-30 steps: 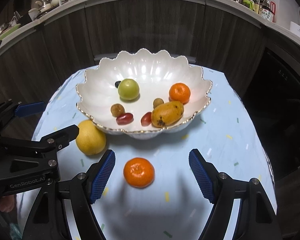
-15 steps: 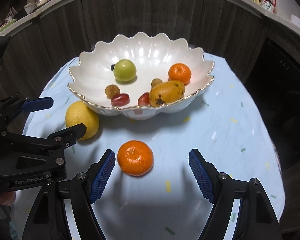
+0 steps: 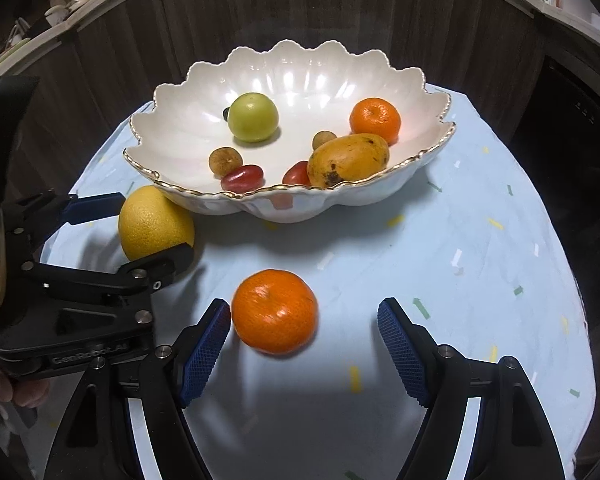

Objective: Organize fruits
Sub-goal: 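Grasp the yellow pomelo with the left tool while the right tool grasps the mandarin, then carry the pomelo and mandarin over the white bowl with both tools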

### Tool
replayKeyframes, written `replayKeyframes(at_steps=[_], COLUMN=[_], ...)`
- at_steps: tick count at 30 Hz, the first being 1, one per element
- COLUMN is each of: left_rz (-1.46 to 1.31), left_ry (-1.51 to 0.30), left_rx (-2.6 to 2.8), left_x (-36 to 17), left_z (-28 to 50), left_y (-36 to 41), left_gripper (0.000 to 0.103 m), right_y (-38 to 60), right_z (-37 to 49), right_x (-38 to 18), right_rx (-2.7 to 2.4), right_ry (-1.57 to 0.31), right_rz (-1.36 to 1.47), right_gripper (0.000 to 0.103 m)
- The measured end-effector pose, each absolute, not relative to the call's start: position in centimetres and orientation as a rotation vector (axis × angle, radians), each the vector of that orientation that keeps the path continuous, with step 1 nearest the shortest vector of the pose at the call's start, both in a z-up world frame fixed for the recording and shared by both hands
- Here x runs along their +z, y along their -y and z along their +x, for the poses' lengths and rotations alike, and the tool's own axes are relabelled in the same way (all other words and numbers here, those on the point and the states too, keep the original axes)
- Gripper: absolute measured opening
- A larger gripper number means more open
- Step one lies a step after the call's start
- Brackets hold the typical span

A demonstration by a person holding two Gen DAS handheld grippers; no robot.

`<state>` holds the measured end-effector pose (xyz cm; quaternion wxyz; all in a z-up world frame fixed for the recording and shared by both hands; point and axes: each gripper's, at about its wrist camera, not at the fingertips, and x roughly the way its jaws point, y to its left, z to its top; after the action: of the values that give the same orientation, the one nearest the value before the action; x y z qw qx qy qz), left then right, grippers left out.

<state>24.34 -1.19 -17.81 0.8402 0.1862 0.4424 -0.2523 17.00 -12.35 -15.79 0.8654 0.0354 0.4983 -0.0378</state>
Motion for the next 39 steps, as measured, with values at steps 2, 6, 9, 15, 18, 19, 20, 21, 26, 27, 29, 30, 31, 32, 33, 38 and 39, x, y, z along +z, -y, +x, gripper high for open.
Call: replayKeyframes(at_steps=[2,6,9,15,18,19,20,21,26,27,29,30,31,32,33,38,39], left_rz=[0.386,0.359,0.361,0.337,0.338,0.340,0.342,0.344,0.337,0.337,0.336,0.336,0.335,0.332,0.326,0.318,0.315], left_ry=[-0.941,-0.943,-0.943,-0.943,-0.938,-0.938,-0.939,-0.940,-0.943,-0.941,-0.938,-0.936,-0.934,-0.932,-0.932,-0.933,-0.932], left_rx=[-0.543,-0.561,-0.562,-0.546,-0.532,-0.528,-0.524,-0.521,-0.503,-0.499,-0.492,-0.486,-0.482,-0.476,-0.471,-0.439,-0.432], left_x=[-18.1,-18.4,-18.5,-18.5,-18.5,-18.5,-18.4,-18.4,-17.9,-17.7,-17.4,-17.1,-17.0,-16.6,-16.4,-15.3,-15.0], left_z=[24.5,24.6,24.4,24.3,24.0,23.9,23.7,23.6,22.9,22.7,22.4,22.1,22.0,21.7,21.6,20.7,20.5], left_y=[1.2,1.3,1.7,1.5,1.4,1.5,1.5,1.5,1.3,1.3,1.2,1.1,1.0,0.9,0.8,0.7,0.7], left_gripper=[0.078,0.065,0.061,0.060,0.060,0.060,0.060,0.060,0.060,0.060,0.060,0.060,0.060,0.060,0.060,0.060,0.060], right_y=[12.5,12.8,12.8,11.7,11.7,11.7,11.7,11.8,11.8,11.9,11.9,12.0,12.0,12.1,12.1,12.7,12.8], right_z=[17.1,17.2,17.3,17.4,17.3,17.2,17.2,17.2,16.9,16.8,16.7,16.6,16.4,16.4,16.4,16.0,15.9], right_x=[-16.1,-16.4,-16.7,-16.9,-16.9,-16.8,-16.7,-16.6,-16.3,-16.2,-16.0,-15.8,-15.6,-15.5,-15.4,-14.2,-13.9], right_rx=[-0.076,-0.063,-0.024,0.013,0.012,0.011,0.011,0.011,0.009,0.010,0.011,0.012,0.012,0.010,0.010,0.014,0.015], right_ry=[-1.045,-1.032,-1.040,-1.046,-1.040,-1.037,-1.034,-1.032,-1.028,-1.025,-1.020,-1.017,-1.014,-1.011,-1.010,-0.994,-0.989], right_rz=[0.087,0.110,0.131,0.110,0.103,0.104,0.105,0.104,0.096,0.096,0.094,0.094,0.093,0.093,0.094,0.110,0.113], right_gripper=[0.077,0.075,0.065,0.046,0.045,0.045,0.045,0.045,0.044,0.044,0.044,0.044,0.044,0.044,0.044,0.044,0.044])
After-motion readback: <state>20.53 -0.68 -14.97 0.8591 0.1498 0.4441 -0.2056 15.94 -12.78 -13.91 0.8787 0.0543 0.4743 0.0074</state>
